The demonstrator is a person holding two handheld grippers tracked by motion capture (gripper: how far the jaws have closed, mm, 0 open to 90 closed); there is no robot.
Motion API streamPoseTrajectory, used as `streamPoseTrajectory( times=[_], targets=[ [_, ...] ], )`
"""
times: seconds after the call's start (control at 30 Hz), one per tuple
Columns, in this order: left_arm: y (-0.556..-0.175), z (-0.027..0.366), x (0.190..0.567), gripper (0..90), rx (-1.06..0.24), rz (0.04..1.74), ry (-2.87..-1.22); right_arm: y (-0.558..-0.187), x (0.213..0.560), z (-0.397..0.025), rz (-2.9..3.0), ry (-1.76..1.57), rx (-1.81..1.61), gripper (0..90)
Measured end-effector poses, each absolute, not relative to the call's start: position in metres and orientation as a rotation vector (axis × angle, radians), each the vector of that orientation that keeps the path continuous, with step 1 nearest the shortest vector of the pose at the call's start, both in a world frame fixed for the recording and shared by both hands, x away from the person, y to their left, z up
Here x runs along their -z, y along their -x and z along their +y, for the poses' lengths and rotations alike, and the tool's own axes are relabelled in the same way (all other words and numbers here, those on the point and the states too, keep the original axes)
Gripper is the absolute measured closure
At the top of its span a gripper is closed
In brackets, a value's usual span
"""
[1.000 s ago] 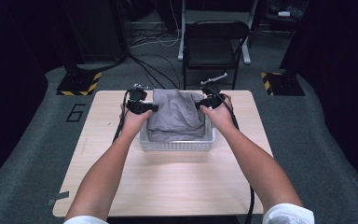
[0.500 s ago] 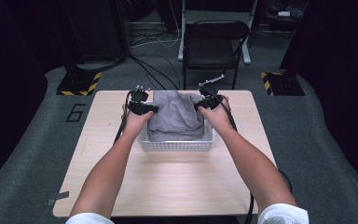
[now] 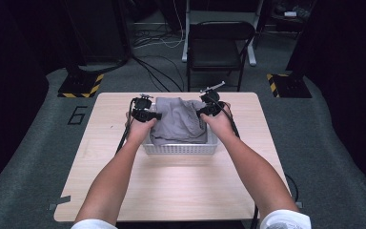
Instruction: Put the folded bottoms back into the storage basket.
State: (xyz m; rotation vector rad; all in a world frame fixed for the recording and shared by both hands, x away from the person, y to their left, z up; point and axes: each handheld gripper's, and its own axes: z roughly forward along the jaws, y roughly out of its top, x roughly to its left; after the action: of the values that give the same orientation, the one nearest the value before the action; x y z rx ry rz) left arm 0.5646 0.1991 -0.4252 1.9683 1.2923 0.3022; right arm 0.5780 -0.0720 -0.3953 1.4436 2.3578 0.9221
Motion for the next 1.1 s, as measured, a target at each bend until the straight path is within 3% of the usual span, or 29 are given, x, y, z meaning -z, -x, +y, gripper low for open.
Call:
streamPoseTrajectory(
  times=[1.1],
  targets=[
    [-0.566,0.193,0.453,78.2,-0.308,1.326,-2.052,-0.580,0.433,-0.069,2.364,-1.520,-0.868,75.7]
  ],
)
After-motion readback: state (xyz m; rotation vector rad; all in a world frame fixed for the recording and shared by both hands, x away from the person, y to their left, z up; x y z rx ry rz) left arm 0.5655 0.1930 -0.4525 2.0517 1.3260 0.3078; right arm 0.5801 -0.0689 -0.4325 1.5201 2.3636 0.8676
